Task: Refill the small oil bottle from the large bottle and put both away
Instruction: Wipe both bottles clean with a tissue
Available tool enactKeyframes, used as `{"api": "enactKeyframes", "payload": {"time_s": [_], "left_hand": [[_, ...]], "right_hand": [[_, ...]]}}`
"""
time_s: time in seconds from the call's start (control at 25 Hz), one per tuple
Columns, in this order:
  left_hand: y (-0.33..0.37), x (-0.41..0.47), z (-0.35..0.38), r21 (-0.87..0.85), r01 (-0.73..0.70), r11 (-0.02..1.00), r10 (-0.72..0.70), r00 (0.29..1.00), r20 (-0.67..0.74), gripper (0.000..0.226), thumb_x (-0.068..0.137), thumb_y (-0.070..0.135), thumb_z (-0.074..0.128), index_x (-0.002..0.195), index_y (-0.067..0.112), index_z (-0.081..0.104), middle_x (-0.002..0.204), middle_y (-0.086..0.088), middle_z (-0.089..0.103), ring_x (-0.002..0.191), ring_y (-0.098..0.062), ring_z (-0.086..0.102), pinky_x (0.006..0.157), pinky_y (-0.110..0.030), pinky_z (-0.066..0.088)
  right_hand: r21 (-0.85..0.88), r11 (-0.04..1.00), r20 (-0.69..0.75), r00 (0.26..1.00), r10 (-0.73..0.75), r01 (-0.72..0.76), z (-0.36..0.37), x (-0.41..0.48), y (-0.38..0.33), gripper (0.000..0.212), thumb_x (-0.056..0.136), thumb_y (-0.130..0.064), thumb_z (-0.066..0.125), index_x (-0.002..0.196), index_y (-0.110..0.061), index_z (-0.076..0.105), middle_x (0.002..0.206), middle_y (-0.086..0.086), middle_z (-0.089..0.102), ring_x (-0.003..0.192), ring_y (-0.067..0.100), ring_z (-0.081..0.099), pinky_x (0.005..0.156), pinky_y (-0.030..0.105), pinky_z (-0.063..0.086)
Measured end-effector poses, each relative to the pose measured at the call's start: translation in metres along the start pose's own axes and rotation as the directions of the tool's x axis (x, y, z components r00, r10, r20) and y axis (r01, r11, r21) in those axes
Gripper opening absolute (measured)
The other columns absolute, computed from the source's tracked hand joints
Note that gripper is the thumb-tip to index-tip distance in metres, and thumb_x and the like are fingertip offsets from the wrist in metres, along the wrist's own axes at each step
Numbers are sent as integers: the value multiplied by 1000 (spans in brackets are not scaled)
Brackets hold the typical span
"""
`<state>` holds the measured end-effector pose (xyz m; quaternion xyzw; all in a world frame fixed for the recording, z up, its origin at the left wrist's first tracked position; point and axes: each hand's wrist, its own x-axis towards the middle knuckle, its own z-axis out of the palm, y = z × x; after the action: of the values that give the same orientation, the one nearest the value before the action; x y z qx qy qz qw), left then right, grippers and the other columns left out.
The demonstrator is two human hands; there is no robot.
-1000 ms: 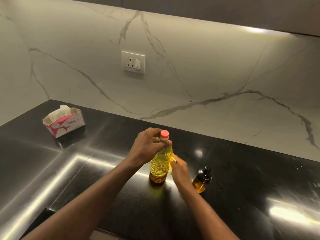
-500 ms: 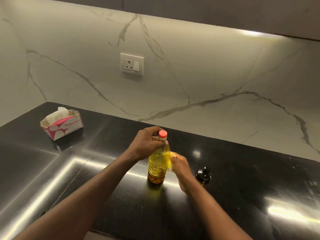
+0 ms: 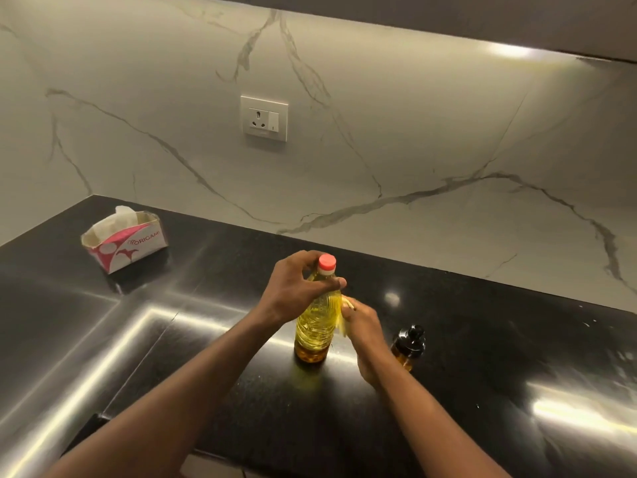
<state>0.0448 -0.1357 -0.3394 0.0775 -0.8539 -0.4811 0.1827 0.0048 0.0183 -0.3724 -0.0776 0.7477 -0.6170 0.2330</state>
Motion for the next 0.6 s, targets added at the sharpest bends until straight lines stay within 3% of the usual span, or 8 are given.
{"api": "enactKeyframes", "payload": {"time_s": [0.04,0.12,0.24,0.36,0.44,0.52,0.6], "left_hand": [[2,1,0,11,-8,1000,9,1000,-14,43,84,35,84,121,17,72,107,2,73,100,-10,67,81,-16,46],[5,2,0,20,-16,1000,17,999,-45,42,84,34,84,122,19,72,109,4,74,100,-7,66,82,-14,47],[3,1,1,-16,-8,1000,7,998,-58,39,85,31,83,120,18,72,109,4,73,104,-9,66,92,-28,55],[3,2,-1,-23,-4,1000,3,999,-51,34,87,27,82,118,16,72,107,3,74,104,-10,67,94,-35,57],[6,4,-1,-21,1,1000,-2,1000,-30,35,88,23,81,120,16,71,109,2,74,105,-12,68,97,-39,58],[8,4,1,-32,12,999,-12,1000,-2,36,88,19,80,122,15,70,110,0,74,106,-15,69,98,-43,58],[8,3,2,-52,3,999,-2,1000,21,36,88,18,80,122,14,69,110,-1,73,105,-16,69,96,-44,59]], "right_hand": [[16,1000,-2,1000,5,-5,1,5,-11,38,110,-20,42,98,-32,77,97,-9,77,98,8,70,75,22,51],[92,993,-17,997,-78,80,4,10,-26,37,109,-22,42,105,-34,78,99,-13,78,96,0,71,73,16,53],[116,983,-69,988,-137,144,8,-5,-4,35,109,-26,43,130,-37,69,111,-6,75,93,-7,69,73,15,53],[85,992,-69,994,-89,95,12,-20,20,34,111,-21,44,133,-32,67,123,-12,71,103,-8,64,80,10,48],[104,995,-93,996,12,-3,13,-5,8,33,109,-18,45,111,-23,77,111,-4,77,105,10,68,83,24,52],[159,987,-111,993,41,-23,11,11,-14,31,107,-18,47,109,-13,77,107,9,78,109,29,70,92,40,56],[220,968,-114,989,-94,117,14,10,-26,31,106,-20,47,118,-20,76,109,0,79,109,18,73,95,36,59]]}}
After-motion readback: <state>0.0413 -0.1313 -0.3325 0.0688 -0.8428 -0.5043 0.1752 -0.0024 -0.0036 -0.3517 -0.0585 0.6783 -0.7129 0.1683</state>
